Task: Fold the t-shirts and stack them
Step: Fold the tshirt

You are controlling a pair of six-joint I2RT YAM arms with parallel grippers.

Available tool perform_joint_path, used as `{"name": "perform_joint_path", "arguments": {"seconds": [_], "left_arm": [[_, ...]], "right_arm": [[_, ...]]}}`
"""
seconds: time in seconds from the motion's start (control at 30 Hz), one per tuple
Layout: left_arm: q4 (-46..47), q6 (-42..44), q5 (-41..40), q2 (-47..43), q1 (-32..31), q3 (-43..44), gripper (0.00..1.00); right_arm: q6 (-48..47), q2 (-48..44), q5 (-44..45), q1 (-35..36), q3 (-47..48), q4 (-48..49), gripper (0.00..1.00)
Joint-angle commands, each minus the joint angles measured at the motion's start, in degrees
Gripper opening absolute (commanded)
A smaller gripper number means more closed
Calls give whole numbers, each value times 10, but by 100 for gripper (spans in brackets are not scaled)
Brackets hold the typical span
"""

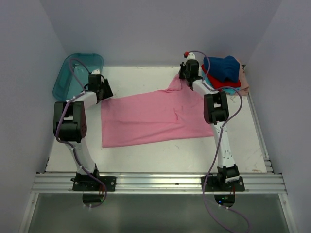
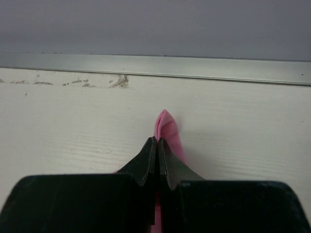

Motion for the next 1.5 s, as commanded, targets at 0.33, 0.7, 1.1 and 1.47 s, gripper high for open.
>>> {"name": "perform_joint_path", "arguments": {"seconds": [0.33,0.7,1.1,1.47], "left_arm": [[-3,15,-47,-4,-1,17,61],[-18,10,-59,24,-1,34,61],[-16,8,-64,31,-1,43,61],[-1,17,-48,93,0,106,66]], "right_arm": [[-22,-131,60,-25,-176,42,0],[-39,-172,94,-45,-222,39,0],[-50,-215,114,-72,-248,45,0],[-34,-205,80,-73,-239,40,0]]}}
